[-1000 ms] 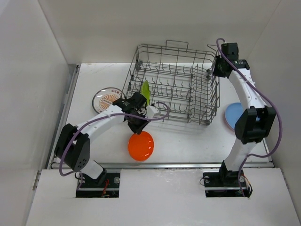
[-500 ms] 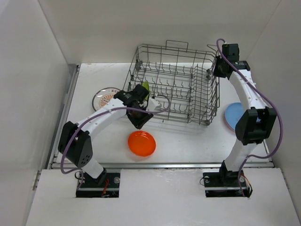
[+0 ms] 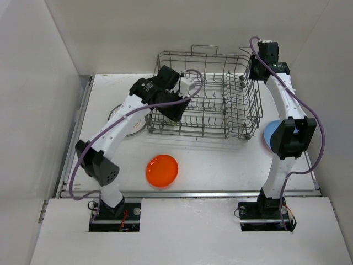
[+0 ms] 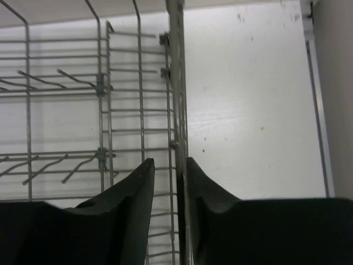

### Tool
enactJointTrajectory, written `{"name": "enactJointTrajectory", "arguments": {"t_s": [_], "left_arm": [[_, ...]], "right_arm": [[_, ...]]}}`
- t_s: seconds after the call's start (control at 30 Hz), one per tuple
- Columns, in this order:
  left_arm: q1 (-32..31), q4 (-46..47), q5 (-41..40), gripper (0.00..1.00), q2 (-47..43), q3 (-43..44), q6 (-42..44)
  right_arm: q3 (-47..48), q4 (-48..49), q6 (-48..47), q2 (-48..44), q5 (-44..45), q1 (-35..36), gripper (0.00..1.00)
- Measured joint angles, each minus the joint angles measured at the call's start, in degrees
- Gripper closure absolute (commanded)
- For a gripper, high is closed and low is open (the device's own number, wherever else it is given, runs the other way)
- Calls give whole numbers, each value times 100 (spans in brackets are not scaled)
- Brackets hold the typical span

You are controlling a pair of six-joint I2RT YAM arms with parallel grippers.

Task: Unload the plates from the dish rack

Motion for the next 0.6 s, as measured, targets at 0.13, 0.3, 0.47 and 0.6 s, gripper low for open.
{"name": "enactJointTrajectory", "arguments": {"t_s": [0.13, 0.3, 0.47, 0.6], "left_arm": [[177, 31, -577, 53, 949, 647, -638], [254, 199, -1591, 53, 2024, 935, -1117], [251, 376, -2205, 53, 2240, 935, -1274], [245, 518, -2396, 84, 2251, 964, -1290]], "right_arm": [[203, 398, -94, -37, -120, 125, 32], [96, 538, -46, -280, -184, 343, 31], [-588, 643, 142, -927, -302, 538, 31], [-1174, 699, 334, -1486, -286, 638, 31]]}}
